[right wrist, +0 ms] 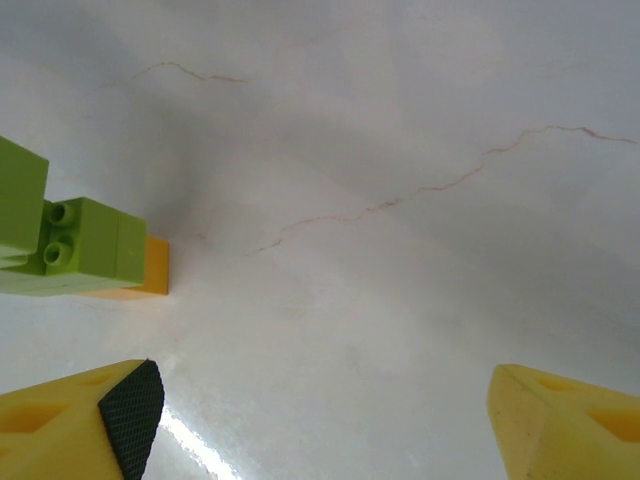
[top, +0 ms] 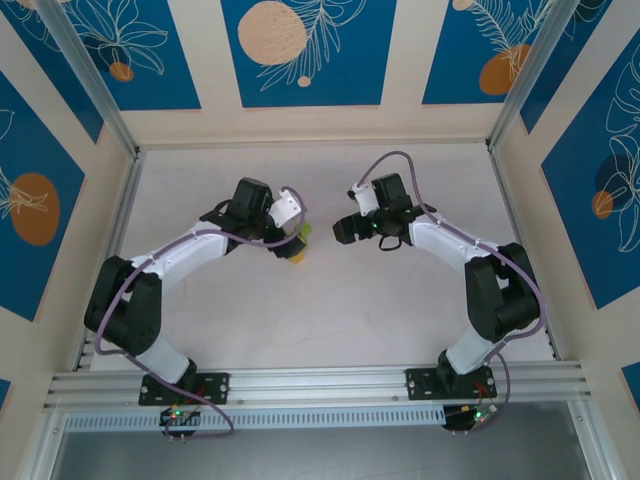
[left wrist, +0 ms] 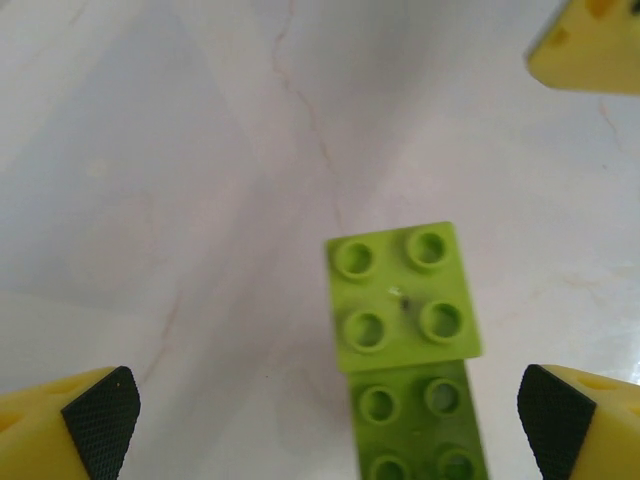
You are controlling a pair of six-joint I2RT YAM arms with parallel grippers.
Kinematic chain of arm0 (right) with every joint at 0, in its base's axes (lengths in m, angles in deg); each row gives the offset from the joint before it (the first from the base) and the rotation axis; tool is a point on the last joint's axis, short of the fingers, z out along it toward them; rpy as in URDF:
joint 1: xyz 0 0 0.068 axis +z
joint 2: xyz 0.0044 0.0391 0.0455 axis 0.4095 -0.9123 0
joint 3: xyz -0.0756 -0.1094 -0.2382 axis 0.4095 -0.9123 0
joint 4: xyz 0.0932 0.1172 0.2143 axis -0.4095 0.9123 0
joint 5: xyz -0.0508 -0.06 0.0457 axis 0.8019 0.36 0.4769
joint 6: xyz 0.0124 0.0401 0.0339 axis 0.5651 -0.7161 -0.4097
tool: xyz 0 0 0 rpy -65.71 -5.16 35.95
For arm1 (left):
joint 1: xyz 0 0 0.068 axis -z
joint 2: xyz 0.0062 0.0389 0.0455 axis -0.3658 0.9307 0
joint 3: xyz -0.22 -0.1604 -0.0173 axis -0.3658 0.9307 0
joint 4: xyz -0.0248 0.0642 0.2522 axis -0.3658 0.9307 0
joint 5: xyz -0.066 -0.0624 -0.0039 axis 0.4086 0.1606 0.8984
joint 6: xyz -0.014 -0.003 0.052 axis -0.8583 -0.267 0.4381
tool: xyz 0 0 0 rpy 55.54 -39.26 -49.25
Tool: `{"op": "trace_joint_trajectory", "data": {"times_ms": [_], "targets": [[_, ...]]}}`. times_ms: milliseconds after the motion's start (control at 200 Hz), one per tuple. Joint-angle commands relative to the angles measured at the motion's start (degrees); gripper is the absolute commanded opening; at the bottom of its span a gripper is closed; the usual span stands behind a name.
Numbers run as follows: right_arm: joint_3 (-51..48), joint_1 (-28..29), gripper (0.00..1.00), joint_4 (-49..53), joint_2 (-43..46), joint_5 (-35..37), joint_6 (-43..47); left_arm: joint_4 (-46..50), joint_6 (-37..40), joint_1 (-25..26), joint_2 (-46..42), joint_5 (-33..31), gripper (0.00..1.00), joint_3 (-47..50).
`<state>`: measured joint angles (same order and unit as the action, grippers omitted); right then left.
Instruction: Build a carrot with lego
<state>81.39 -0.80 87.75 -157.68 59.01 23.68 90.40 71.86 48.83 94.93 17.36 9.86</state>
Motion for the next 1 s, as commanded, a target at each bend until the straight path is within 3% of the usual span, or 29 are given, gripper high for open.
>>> {"op": "trace_joint_trajectory", "data": {"times_ms": [0,645,995], "targets": [[-0.85,0.44,0.85,-0.02,-0.2,-1.83,-0.62,1.97,1.33,-1.93,-0.52,-0.61,0.99,-2.05],[-0.85,0.97,0.85,-0.22,-1.41,-2.42,-0.61,-1.16,-0.34,-5.57,1.12,4.81,0.99,-2.35],[-1.25,2.92,0.85,-0.6,-0.95,-2.37,-1.34,-2.33,-2.72,-5.67,-6.43,8.54,0.99,-0.59]]}}
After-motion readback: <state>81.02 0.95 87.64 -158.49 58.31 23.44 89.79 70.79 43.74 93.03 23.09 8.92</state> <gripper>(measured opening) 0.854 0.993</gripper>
